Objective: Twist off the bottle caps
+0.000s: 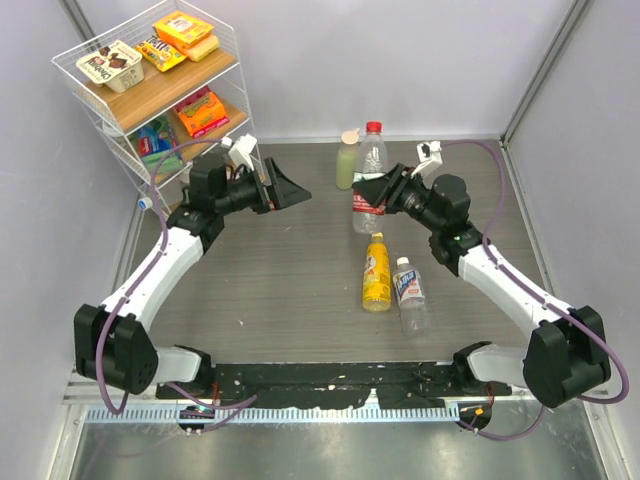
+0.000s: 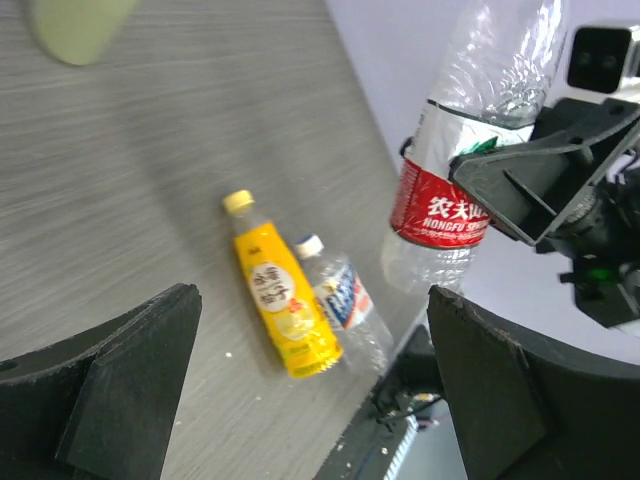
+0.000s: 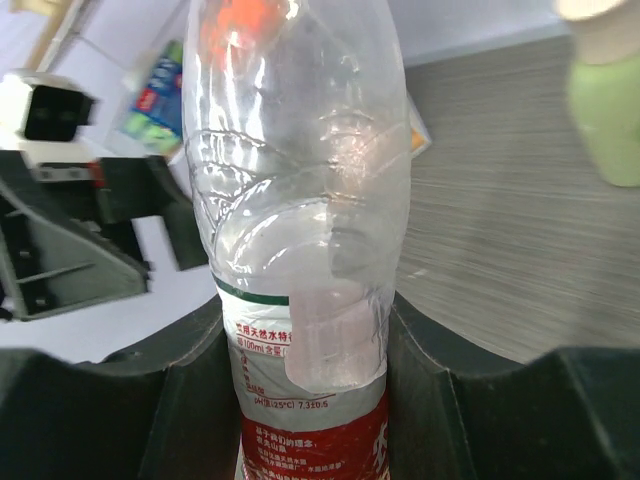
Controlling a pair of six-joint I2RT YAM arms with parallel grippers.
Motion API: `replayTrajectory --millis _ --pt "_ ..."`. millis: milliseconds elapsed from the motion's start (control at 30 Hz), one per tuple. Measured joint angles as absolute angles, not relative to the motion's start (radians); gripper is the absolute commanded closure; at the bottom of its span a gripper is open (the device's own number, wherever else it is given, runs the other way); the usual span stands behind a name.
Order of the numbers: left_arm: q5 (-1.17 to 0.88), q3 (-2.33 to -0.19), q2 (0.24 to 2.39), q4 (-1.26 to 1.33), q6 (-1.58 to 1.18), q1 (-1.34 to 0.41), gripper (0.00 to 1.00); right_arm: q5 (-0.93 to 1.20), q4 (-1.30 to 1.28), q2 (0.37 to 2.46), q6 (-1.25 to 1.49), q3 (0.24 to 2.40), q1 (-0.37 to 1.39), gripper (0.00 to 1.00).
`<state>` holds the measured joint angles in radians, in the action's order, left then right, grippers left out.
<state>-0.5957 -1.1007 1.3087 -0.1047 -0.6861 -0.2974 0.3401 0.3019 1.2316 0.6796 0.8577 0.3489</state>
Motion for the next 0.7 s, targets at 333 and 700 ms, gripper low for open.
replayTrajectory --millis 333,700 --pt "-0.762 -1.057 1.393 0.163 -0.814 -0.449 0.00 0.296 0.606 1.271 0.873 0.791 0.440 0.56" --pt "-0.779 -1.055 1.527 0.320 -0.880 -0.550 0.05 0.255 0.712 1.270 0.973 0.740 0.440 0.56"
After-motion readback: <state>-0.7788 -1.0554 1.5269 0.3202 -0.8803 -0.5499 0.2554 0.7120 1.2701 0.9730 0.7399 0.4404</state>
